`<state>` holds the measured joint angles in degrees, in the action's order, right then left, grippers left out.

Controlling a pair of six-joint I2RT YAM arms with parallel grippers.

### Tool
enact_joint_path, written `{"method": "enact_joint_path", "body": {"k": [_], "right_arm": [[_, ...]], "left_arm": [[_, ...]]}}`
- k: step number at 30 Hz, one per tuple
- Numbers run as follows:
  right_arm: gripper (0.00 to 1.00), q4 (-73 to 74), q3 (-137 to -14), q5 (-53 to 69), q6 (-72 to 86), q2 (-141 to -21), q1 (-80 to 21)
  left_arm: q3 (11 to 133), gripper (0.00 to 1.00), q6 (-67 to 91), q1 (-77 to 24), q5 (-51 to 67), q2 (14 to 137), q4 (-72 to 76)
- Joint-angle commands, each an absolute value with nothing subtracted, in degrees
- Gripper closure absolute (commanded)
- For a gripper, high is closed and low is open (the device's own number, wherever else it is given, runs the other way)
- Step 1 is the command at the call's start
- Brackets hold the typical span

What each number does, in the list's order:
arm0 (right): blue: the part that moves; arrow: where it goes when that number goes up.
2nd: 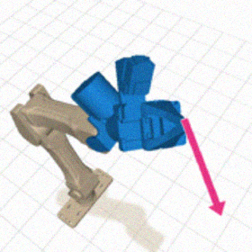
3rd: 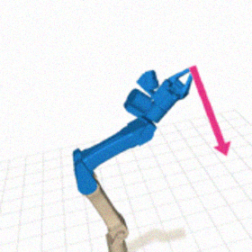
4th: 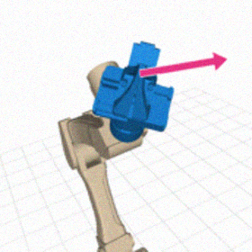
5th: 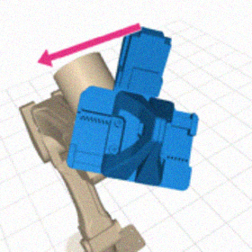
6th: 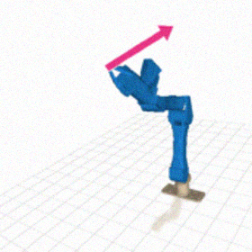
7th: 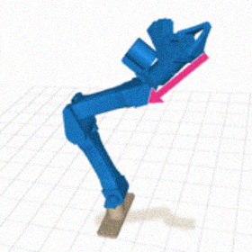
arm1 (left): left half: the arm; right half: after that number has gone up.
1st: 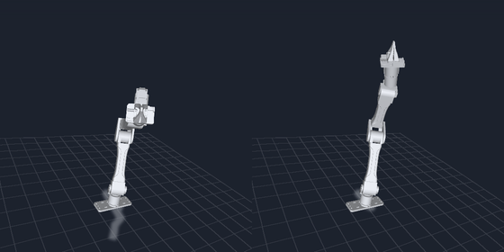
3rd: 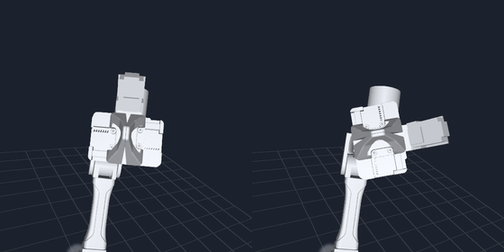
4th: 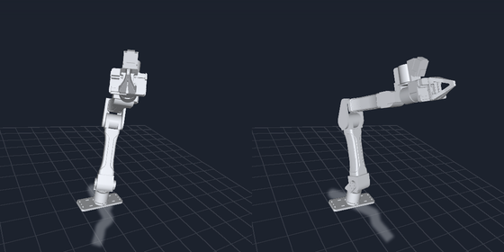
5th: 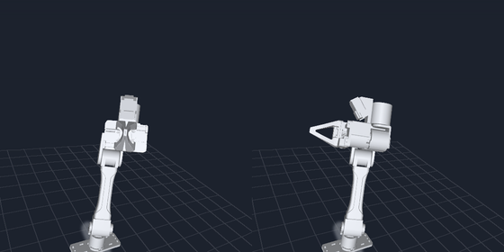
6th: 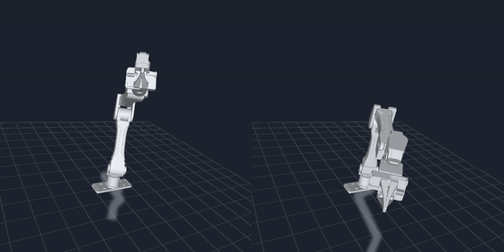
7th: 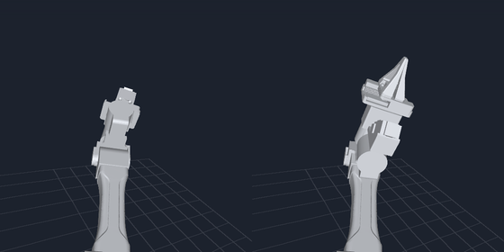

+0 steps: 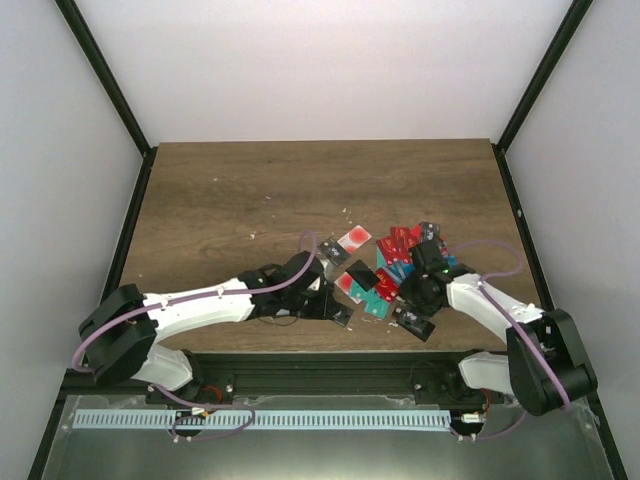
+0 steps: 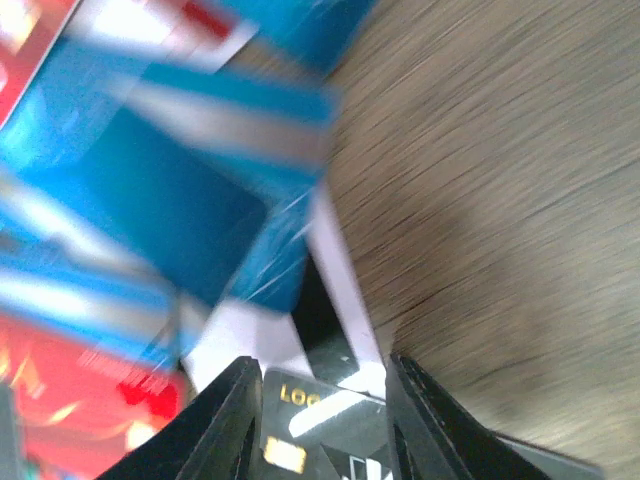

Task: Put the credit cards into the card holder
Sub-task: Move the credit card to the corner of the board.

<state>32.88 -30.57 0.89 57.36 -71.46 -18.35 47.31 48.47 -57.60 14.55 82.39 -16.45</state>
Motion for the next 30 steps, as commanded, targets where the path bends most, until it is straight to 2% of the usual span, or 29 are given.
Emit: {"method": "enact_joint_path", "body": {"k": [1,10,15,19,23,30], "right_arm": [[0.64,36.36,-23.45,17.47,66.89,-76.78,-27.22],[0.64,31.01,-30.2,25.36,76.75,-85.75,-44.67],[0.64,39.64,-37.98,14.88,73.59,-83.13,-45.06],[0.63,46.33,-39.04,7.79,71.25,-78.12,-39.42],[0.61,50.94,-36.86,1.71,68.16,-72.11,-29.04],[0.54,49.69,-33.41,-2.24,60.95,-69.59,-13.98]], "left_arm": [[45.08,0.84,50.4,-57.84,13.03,80.18,-13.76],[40.67,0.84,52.17,-57.88,12.33,77.3,-12.66],[40.46,0.84,52.16,-57.87,12.13,75.92,-13.24],[41.33,0.84,51.39,-57.81,12.45,76.21,-14.19],[43.25,0.84,50.01,-57.85,12.73,77.39,-15.72],[45.41,0.84,48.75,-57.84,13.65,78.55,-16.95]]}}
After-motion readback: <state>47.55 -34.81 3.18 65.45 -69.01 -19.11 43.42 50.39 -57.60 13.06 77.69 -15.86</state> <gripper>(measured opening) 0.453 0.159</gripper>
